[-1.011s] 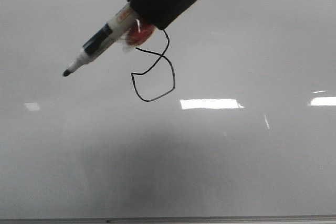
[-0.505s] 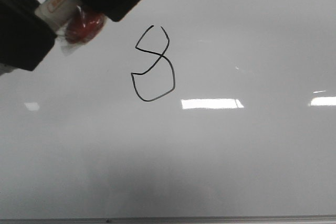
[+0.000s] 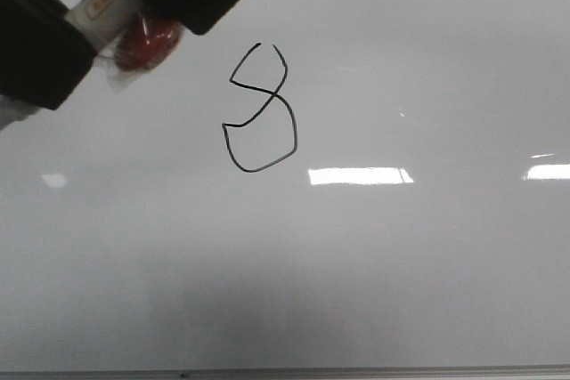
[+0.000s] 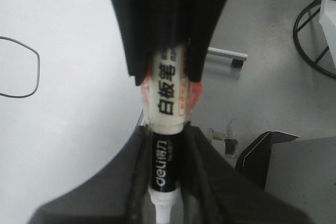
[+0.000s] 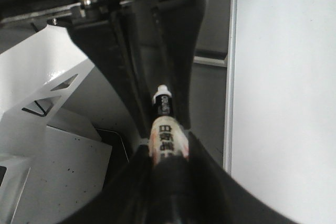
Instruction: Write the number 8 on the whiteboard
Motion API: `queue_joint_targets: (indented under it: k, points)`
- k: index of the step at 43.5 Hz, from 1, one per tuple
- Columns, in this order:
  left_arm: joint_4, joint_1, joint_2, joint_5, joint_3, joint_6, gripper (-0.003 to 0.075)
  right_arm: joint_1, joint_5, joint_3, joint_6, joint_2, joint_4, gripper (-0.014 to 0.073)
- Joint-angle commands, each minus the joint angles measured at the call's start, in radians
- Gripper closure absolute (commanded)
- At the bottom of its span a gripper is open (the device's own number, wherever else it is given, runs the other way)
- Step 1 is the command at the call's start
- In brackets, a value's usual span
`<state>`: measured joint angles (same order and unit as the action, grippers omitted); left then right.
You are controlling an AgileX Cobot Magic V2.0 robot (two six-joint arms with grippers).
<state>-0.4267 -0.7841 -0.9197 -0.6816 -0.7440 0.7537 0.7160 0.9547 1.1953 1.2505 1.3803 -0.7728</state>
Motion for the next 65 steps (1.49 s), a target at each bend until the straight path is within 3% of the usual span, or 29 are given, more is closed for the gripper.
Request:
queue_joint_targets:
  k: [1,7,15,23,28,32,40,46,52,65]
  points:
    - [-0.031,-0.006,0.006,0.056,-0.035,-0.009,0.0741,-0.001,-0.045,0.034,0.01,-0.038,-0.105,0.0202]
    - [-0.031,-0.006,0.006,0.056,-0.035,-0.014,0.0741,-0.003,-0.087,0.034,-0.009,-0.063,-0.115,0.002]
    - [0.001,0.061,-0.016,0.076,-0.035,-0.156,0.0741,-0.048,-0.109,0.027,-0.096,-0.152,-0.089,0.0034]
    - [0.026,0.289,-0.066,0.08,-0.035,-0.335,0.0741,-0.208,-0.135,-0.071,-0.208,-0.308,-0.076,0.0109]
    - [0.026,0.474,-0.088,0.082,-0.035,-0.354,0.0741,-0.322,-0.17,-0.185,-0.276,-0.424,-0.076,0.0167]
    - [0.028,0.64,-0.101,0.092,-0.035,-0.354,0.0741,-0.422,-0.226,-0.296,-0.319,-0.537,-0.074,0.0258]
    - [0.032,0.866,-0.136,0.118,-0.035,-0.352,0.0741,-0.583,-0.32,-0.534,-0.379,-0.765,-0.076,0.0497]
    - [0.03,0.948,-0.204,0.125,-0.035,-0.352,0.0741,-0.622,-0.346,-0.656,-0.383,-0.897,-0.077,0.0664]
    - [0.028,0.954,-0.281,0.186,-0.035,-0.352,0.0741,-0.622,-0.367,-0.727,-0.382,-0.971,-0.076,0.0653]
    - [0.021,0.951,-0.424,0.447,-0.035,-0.352,0.0741,-0.622,-0.382,-0.773,-0.382,-0.978,-0.075,0.0653]
